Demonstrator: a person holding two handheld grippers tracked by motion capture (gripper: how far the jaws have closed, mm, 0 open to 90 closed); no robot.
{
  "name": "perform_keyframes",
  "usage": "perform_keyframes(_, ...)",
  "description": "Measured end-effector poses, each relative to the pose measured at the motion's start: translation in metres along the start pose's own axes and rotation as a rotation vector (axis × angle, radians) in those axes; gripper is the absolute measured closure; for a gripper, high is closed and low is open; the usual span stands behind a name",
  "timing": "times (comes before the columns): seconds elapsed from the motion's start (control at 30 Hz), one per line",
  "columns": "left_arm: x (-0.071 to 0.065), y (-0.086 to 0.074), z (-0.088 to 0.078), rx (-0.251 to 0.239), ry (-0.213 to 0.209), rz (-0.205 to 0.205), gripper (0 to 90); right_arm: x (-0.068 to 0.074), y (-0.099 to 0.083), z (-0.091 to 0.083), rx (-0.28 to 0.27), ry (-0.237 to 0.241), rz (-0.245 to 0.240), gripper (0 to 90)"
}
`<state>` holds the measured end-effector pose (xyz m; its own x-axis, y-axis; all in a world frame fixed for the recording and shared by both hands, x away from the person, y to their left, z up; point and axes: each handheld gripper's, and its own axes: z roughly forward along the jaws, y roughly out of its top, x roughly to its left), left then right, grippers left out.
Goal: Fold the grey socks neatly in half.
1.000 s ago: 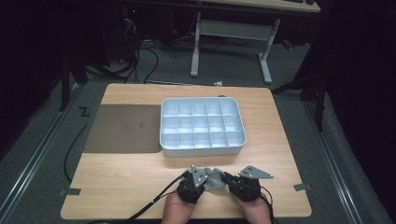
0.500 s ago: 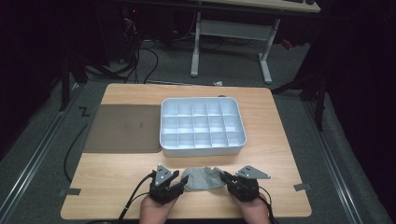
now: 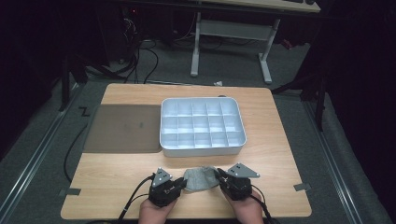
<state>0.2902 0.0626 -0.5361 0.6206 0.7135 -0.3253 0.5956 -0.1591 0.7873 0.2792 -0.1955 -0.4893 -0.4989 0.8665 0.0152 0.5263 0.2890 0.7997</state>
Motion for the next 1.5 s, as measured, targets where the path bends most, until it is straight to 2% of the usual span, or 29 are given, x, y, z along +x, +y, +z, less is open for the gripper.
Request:
perform_keyframes(0.1, 0.0, 0.0, 0.0, 0.004, -0.009, 0.002, 78.9, 0.008, 0.005, 0.003, -0.004, 0.006, -0.01, 81.1)
perform_keyframes(0.3, -0.001, -0.002, 0.0, 0.002, -0.016, 0.015, 78.9, 0.026, 0.008, 0.016, -0.012, 0.052, -0.018, 81.6)
perform_keyframes(0.63, -0.003, -0.002, 0.001, 0.015, -0.02, 0.026, 80.7, 0.047, 0.005, 0.039, -0.011, 0.128, 0.0, 82.1)
perform_keyframes(0.73, -0.002, -0.002, 0.001, 0.015, -0.018, 0.025, 80.6, 0.05, 0.007, 0.043, -0.007, 0.155, 0.006, 76.8)
perform_keyframes(0.83, -0.002, -0.002, 0.001, 0.015, -0.018, 0.024, 80.3, 0.05, 0.013, 0.034, -0.043, 0.184, 0.006, 69.0)
perform_keyframes(0.93, -0.002, -0.002, 0.001, 0.015, -0.019, 0.024, 79.8, 0.045, 0.017, 0.021, -0.074, 0.174, 0.013, 65.6)
perform_keyframes(1.0, -0.002, -0.002, 0.001, 0.015, -0.018, 0.024, 79.5, 0.039, 0.016, 0.013, -0.085, 0.152, 0.012, 65.5)
perform_keyframes(1.07, -0.002, -0.002, 0.001, 0.015, -0.017, 0.024, 79.1, 0.034, 0.011, 0.008, -0.075, 0.13, 0.012, 64.7)
perform_keyframes(1.13, -0.002, -0.002, 0.001, 0.015, -0.017, 0.025, 78.9, 0.034, 0.0, 0.007, -0.053, 0.145, 0.012, 64.5)
perform_keyframes(1.27, -0.002, -0.002, 0.001, 0.014, -0.021, 0.022, 78.7, 0.039, -0.011, 0.011, -0.024, 0.139, -0.005, 64.5)
perform_keyframes(1.3, -0.002, -0.002, 0.001, 0.016, -0.023, 0.021, 78.6, 0.039, -0.015, 0.017, -0.005, 0.144, -0.002, 64.6)
perform_keyframes(1.43, -0.001, -0.003, -0.001, 0.02, -0.048, 0.0, 77.9, 0.042, -0.018, 0.026, 0.015, 0.131, -0.02, 66.4)
perform_keyframes(1.47, -0.002, -0.004, -0.002, 0.022, -0.062, -0.008, 77.4, 0.043, -0.018, 0.031, 0.027, 0.123, -0.027, 74.7)
perform_keyframes(1.5, -0.002, -0.004, -0.002, 0.022, -0.062, -0.008, 77.2, 0.043, -0.018, 0.031, 0.027, 0.123, -0.027, 74.7)
